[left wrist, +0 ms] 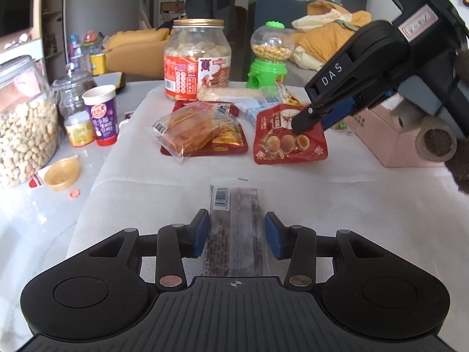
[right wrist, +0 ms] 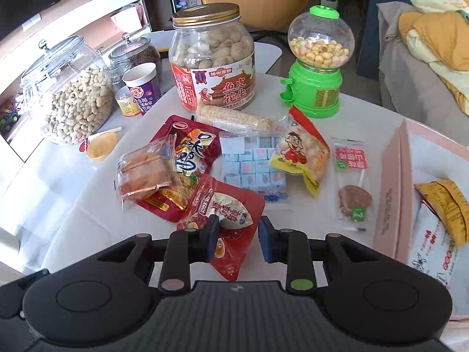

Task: Organize snacks
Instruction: 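Grasp the red egg pouch with the right tool and lift it, then drop the red pouch into the pink box with the right tool while the left drops the strip packet there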

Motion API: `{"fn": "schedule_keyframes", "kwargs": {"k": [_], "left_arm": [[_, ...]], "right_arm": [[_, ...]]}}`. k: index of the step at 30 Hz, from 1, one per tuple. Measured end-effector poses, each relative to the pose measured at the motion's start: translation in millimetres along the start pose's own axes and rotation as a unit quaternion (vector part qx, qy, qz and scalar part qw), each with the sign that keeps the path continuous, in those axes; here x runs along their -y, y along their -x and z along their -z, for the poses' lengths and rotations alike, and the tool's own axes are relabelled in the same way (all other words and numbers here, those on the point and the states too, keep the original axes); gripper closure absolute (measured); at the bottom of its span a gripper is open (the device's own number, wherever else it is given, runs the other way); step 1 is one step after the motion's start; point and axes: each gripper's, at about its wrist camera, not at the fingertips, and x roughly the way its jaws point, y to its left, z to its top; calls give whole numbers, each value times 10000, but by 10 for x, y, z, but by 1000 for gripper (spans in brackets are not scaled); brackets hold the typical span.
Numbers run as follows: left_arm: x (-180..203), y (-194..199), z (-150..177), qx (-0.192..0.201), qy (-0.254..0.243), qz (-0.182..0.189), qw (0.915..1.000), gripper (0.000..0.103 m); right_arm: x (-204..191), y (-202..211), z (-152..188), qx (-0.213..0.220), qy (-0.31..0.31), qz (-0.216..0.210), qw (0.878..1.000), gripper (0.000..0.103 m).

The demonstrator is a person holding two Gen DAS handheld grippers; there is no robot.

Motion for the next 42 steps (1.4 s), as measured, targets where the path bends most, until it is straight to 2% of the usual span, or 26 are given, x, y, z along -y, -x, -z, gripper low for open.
{"fn": "schedule_keyframes", "kwargs": {"k": [2,4,8,11,12,13,14,17,18,19,23,30,33,34,37,42], "left_arm": [[-56,7,7,37,169,98,9998,56],[-110,17,17,81,364,198,9991,56],[-146,33,32,130,536,279,9981,56],[-118,48,46,150,483,241,9984,56],[-106,54,52,157,448,220,9986,56],[-97,57,57,161,417,203,9988,56],[-91,62,61,166,401,197,9989,56],[-101,69,68,173,416,220,9987,56],[-105,70,66,171,425,228,9987,56],[-105,67,65,167,421,229,9987,56],[-72,56,55,135,299,154,9993,56],[92,20,42,28,-230,-199,9995,56],[160,34,41,69,-373,-346,9987,64],[197,40,26,79,-377,-314,9988,64],[386,104,-134,281,-311,168,9990,64],[881,258,-907,923,-219,965,9908,64]], "right_arm": [[39,-29,21,-31,-252,-21,9997,66],[67,-107,40,-71,-516,-21,9986,34],[-3,-245,54,-109,-715,61,9974,32],[-108,-368,15,-213,-758,142,9968,26],[-140,-441,-9,-297,-794,144,9963,23],[-174,-489,-27,-291,-788,197,9963,14],[-215,-527,-45,-266,-739,264,9966,11],[-333,-579,-61,-298,-338,524,9976,13],[-342,-540,-39,-266,-168,527,9981,24],[-348,-494,-16,-264,5,567,9980,29],[-250,-156,81,-105,277,605,9977,30],[33,765,104,738,469,473,9950,30],[174,1136,209,952,531,455,9930,30],[231,1242,253,1013,526,480,9923,29],[452,1511,367,1167,402,498,9911,29],[865,1797,560,1418,144,818,9864,29]]}}
